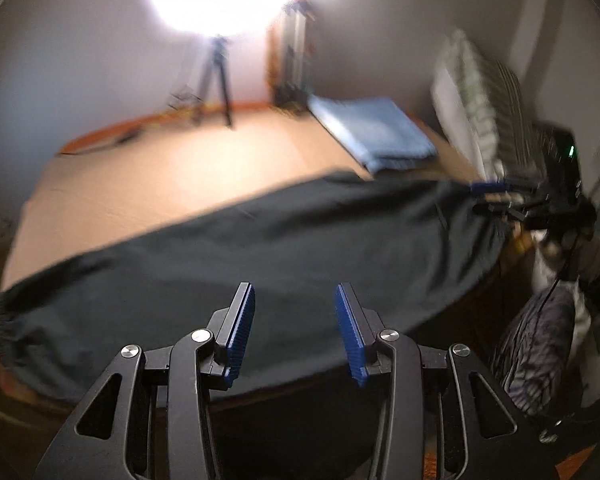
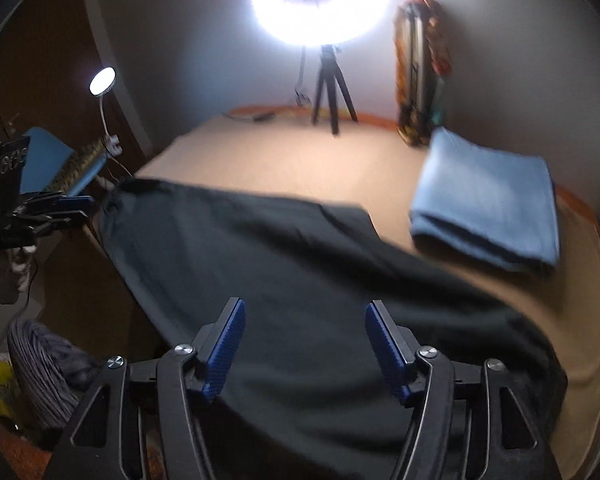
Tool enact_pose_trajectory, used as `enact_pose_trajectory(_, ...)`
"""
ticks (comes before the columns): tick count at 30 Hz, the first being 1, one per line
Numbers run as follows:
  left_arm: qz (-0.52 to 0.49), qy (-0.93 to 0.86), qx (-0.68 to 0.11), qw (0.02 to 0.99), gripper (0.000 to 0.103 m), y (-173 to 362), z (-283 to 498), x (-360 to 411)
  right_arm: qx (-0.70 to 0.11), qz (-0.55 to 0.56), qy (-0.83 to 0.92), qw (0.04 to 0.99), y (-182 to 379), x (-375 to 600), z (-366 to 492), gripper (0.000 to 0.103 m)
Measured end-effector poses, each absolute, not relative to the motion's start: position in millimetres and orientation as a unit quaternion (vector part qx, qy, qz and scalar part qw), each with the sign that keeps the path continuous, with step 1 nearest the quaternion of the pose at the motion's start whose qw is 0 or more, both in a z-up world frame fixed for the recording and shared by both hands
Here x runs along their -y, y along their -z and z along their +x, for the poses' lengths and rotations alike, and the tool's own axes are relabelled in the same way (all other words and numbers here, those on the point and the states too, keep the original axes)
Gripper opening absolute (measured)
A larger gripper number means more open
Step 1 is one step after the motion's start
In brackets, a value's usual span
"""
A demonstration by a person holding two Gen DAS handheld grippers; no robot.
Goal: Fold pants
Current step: 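Lay the trousers flat across the bed and open both tools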
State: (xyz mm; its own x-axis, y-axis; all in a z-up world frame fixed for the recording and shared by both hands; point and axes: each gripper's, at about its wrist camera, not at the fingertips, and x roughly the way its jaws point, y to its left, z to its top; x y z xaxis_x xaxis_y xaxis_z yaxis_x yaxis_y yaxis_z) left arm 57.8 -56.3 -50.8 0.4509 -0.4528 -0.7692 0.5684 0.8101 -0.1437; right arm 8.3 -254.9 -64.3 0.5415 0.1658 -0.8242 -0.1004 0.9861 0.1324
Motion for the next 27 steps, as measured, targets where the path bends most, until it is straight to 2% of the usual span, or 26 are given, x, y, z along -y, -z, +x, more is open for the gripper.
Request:
enact_pose_trajectory(4,0.1,0.326,-0.452,0.824,0.04,91,49,93,-0.487,0.039,-0.085,0.868,81,261,-12,0.056)
enact_pose_trajectory(10,0.105,0.329,-0.49,0.801,0.04,133,49,102,-0.524,0.001,-0.132,0.841,121,223,-28,0.056)
enact_pose_trajectory(18,0.091,0.329,-0.51,0.79,0.04,157,54,100,-0.543,-0.062,-0.156,0.823,153,184,-38,0.057)
enact_pose_trajectory(27,0.082,0.332,-0.505,0.793,0.04,155,56,96,-0.546,-0.132,-0.149,0.814,171,165,-36,0.058)
